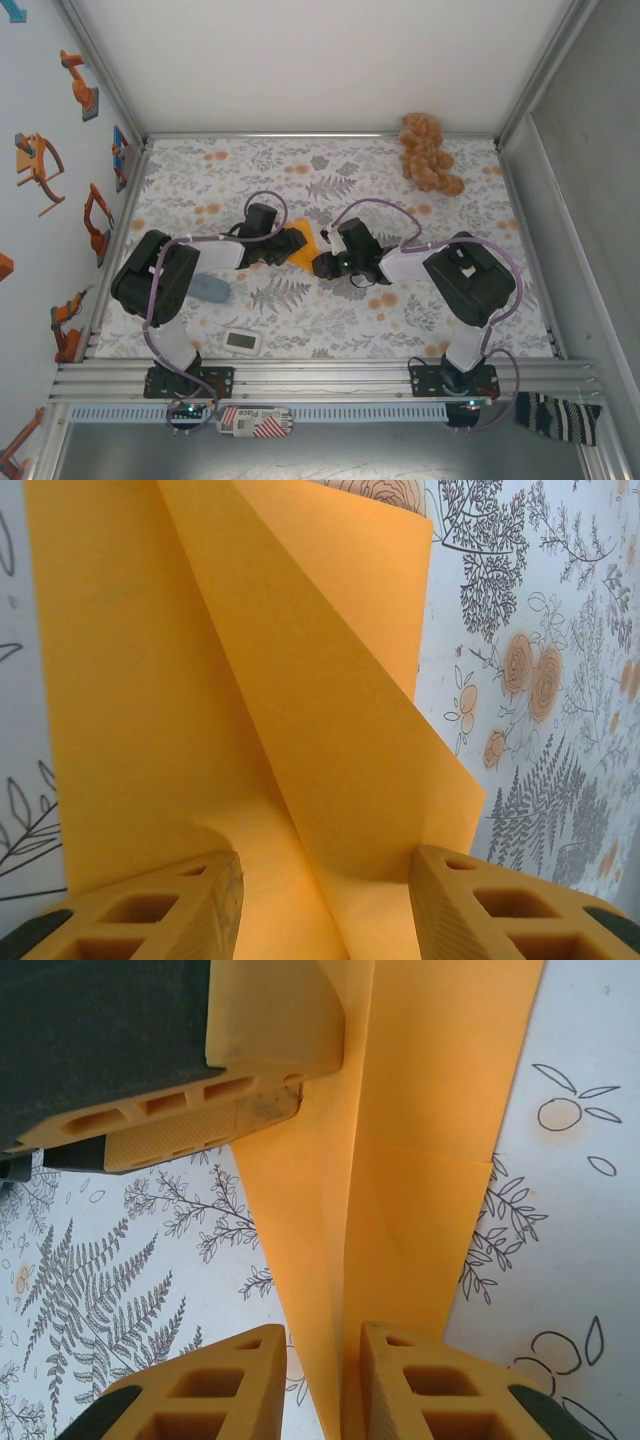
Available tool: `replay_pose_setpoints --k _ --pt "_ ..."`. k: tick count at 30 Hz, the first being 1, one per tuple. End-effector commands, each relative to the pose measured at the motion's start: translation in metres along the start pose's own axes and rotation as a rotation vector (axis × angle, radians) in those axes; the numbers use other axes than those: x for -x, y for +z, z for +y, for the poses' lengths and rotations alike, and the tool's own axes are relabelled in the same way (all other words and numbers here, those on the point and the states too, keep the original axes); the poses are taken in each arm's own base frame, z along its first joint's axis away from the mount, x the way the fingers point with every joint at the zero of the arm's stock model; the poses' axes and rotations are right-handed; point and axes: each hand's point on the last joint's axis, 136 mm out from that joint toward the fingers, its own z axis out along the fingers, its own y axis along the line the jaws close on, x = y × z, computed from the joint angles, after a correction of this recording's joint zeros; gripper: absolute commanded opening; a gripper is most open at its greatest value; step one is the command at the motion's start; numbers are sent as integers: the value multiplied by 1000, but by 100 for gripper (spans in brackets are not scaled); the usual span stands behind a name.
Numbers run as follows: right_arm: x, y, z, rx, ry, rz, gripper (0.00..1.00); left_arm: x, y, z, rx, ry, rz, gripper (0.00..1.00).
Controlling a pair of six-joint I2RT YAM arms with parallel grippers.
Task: Fold a paper plane with a square sheet of paper (pick it up from the middle)
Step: Fourth fold the wing at the center of the table.
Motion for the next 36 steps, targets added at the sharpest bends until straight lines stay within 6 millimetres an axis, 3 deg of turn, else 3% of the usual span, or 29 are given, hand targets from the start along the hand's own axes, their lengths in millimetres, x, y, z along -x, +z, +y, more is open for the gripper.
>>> replay_pose_setpoints --k 1,18,36 --pt "-2 -2 -5 -20 -3 4 23 -38 11 83 282 -76 114 50" --pt "-1 -1 -13 -64 -44 2 16 -50 14 101 365 -103 183 50" --pt "12 -9 -12 -101 -125 -19 19 -62 9 124 492 -154 243 53"
